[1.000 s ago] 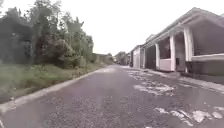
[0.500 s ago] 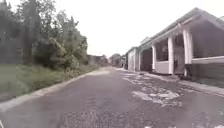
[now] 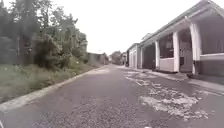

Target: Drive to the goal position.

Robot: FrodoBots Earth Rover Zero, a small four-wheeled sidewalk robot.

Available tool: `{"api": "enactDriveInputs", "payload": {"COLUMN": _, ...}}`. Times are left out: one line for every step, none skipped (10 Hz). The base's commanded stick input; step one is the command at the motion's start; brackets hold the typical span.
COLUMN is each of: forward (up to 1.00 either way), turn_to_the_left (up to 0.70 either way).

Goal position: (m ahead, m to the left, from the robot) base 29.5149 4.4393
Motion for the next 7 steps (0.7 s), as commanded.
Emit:
{"api": "enactDriveInputs", "payload": {"forward": 1.00, "turn_to_the_left": 0.00}}
{"api": "enactDriveInputs", "payload": {"forward": 1.00, "turn_to_the_left": 0.00}}
{"api": "enactDriveInputs", "payload": {"forward": 1.00, "turn_to_the_left": 0.00}}
{"api": "enactDriveInputs", "payload": {"forward": 1.00, "turn_to_the_left": 0.00}}
{"api": "enactDriveInputs", "payload": {"forward": 1.00, "turn_to_the_left": 0.00}}
{"api": "enactDriveInputs", "payload": {"forward": 1.00, "turn_to_the_left": 0.00}}
{"api": "enactDriveInputs", "payload": {"forward": 1.00, "turn_to_the_left": 0.00}}
